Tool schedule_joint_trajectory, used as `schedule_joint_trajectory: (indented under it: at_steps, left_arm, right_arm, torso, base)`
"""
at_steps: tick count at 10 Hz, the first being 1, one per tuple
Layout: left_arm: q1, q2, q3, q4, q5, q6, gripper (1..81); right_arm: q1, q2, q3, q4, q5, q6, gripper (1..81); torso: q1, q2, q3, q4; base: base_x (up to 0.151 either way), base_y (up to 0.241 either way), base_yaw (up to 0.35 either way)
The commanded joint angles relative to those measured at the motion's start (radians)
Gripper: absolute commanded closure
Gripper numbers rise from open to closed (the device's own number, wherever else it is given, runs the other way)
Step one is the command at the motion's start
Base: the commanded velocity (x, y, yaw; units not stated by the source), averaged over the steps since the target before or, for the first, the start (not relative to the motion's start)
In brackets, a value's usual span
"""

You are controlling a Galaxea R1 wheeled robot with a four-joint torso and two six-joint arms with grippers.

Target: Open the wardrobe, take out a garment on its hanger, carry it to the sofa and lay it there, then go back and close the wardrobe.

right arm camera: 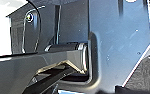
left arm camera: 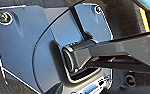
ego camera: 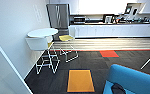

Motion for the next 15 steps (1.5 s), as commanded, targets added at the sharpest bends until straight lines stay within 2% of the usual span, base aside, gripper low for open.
schedule_joint_trajectory:
  at_steps: [1, 3, 15]
  left_arm:
    - [-0.023, -0.008, 0.002, 0.015, 0.024, 0.004, 1.0]
    - [-0.022, -0.008, 0.002, 0.014, 0.024, 0.004, 1.0]
    - [-0.019, -0.007, 0.002, 0.015, 0.023, 0.004, 1.0]
  right_arm:
    - [0.022, 0.009, 0.007, -0.006, -0.046, -0.005, 1.0]
    - [0.024, 0.009, 0.007, -0.006, -0.046, -0.005, 1.0]
    - [0.022, 0.009, 0.007, -0.006, -0.056, -0.007, 1.0]
  torso:
    - [0.0, 0.0, -0.002, 0.0]
    - [-0.001, 0.0, 0.012, 0.0]
    - [-0.001, 0.0, 0.011, 0.0]
  base:
    - [0.0, 0.0, 0.178]
    - [0.0, 0.0, 0.178]
    - [0.0, 0.0, 0.199]
